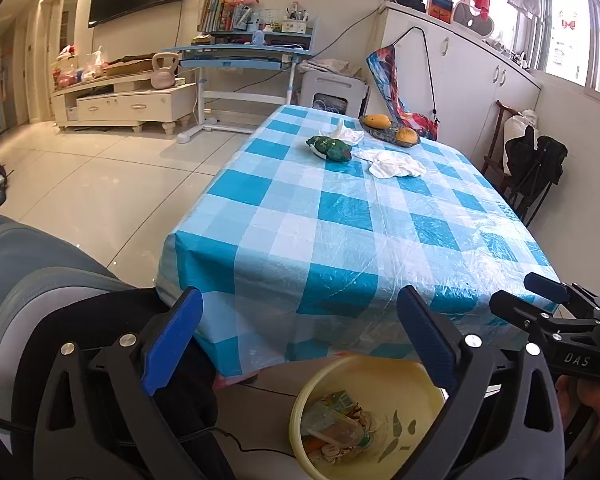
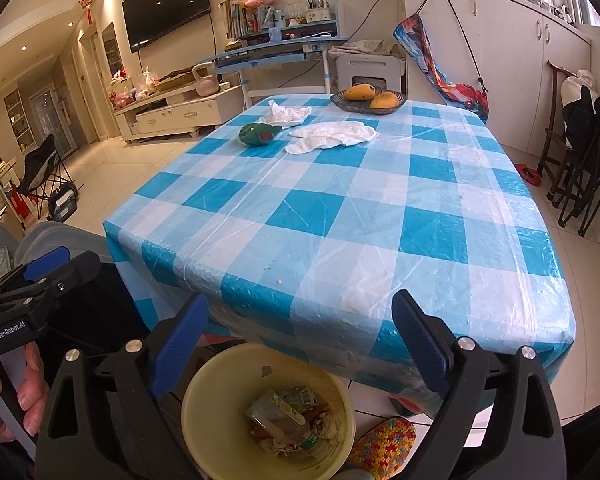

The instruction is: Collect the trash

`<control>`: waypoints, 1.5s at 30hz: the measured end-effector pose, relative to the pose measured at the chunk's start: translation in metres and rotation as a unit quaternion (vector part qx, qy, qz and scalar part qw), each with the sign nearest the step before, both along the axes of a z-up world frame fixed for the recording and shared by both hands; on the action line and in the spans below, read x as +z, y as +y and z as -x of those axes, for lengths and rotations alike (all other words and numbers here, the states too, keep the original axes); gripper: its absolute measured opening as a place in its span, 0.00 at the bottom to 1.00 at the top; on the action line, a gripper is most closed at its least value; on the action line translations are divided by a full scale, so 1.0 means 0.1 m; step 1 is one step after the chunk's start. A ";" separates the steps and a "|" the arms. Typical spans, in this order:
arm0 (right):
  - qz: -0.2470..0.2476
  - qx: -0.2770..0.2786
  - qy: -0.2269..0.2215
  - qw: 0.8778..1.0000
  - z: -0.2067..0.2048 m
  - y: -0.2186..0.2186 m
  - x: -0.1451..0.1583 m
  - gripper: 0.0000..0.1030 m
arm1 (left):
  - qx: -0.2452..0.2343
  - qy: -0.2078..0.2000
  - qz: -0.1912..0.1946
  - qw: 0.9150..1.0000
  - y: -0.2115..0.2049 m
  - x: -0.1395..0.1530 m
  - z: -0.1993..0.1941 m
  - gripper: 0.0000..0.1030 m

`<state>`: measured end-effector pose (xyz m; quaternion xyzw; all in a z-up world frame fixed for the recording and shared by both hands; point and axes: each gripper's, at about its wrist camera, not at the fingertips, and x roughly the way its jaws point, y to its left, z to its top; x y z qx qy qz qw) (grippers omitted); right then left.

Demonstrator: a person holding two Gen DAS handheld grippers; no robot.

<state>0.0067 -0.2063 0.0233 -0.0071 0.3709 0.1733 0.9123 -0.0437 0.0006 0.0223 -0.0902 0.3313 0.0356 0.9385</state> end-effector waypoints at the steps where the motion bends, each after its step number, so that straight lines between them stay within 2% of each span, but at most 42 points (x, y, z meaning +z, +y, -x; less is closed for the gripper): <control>1: 0.000 0.000 0.000 1.000 0.00 0.00 0.00 0.87 | 0.001 0.000 0.000 1.000 0.00 0.00 0.00 0.91; 45: -0.005 -0.001 -0.002 1.000 -0.01 0.02 0.02 0.87 | 0.013 -0.001 0.002 1.000 0.08 -0.02 0.00 0.91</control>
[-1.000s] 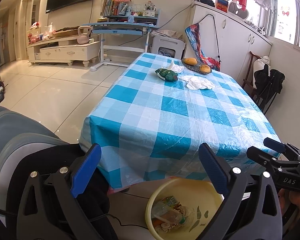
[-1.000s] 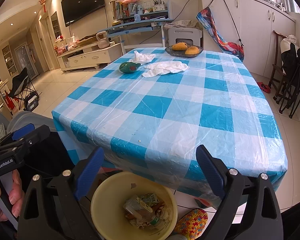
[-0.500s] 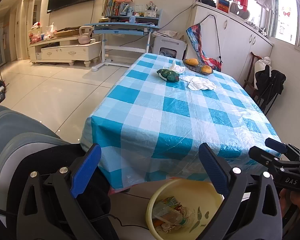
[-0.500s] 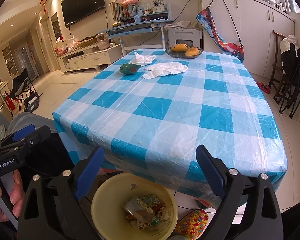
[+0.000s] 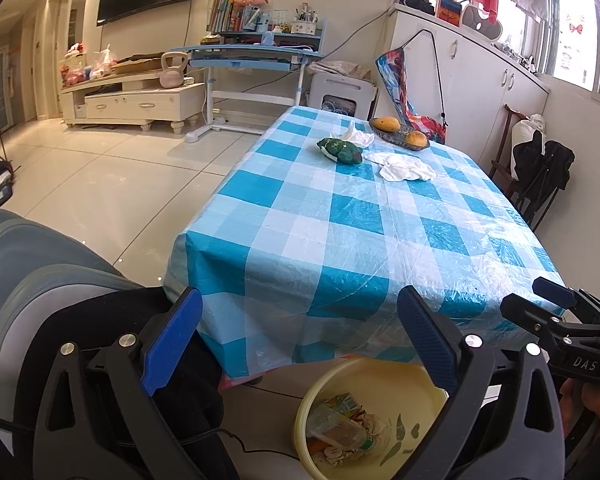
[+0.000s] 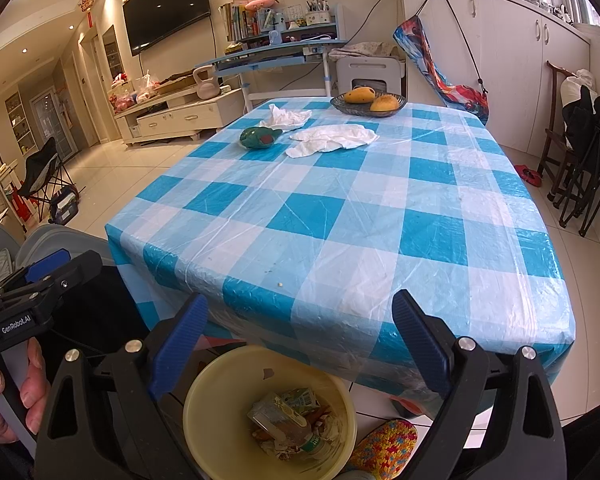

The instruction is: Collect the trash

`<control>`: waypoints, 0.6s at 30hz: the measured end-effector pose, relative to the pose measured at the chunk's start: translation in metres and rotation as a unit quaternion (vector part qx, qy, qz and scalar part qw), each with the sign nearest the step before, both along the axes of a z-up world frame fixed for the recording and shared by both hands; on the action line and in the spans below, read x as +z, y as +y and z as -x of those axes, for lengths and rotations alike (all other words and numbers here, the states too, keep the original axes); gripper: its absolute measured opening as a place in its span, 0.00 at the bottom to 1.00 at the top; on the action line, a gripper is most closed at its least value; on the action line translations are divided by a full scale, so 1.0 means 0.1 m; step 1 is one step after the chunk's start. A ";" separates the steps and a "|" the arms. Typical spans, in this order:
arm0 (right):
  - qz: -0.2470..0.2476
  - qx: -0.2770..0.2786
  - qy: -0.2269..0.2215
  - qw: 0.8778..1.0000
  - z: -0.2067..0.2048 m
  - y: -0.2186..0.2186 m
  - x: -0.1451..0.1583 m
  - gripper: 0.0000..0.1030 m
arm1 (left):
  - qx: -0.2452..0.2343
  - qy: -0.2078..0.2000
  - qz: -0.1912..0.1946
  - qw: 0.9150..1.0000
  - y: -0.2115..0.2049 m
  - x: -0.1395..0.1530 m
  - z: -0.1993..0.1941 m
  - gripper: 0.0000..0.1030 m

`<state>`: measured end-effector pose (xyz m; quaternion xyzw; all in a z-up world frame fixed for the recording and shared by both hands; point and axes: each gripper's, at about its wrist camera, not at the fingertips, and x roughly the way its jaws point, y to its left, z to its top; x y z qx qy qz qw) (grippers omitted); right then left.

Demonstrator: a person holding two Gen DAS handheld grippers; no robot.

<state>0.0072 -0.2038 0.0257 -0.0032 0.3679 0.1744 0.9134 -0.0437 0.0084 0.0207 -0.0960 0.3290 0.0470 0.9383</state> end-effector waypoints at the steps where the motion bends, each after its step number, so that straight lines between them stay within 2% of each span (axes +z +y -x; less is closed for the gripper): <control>1: 0.000 0.000 0.000 1.000 0.00 0.01 0.00 0.87 | 0.000 0.000 0.000 1.000 0.00 0.00 0.00 0.92; 18: 0.000 0.001 0.000 1.000 0.00 0.02 0.01 0.87 | 0.000 0.001 -0.001 1.000 0.01 0.00 0.00 0.92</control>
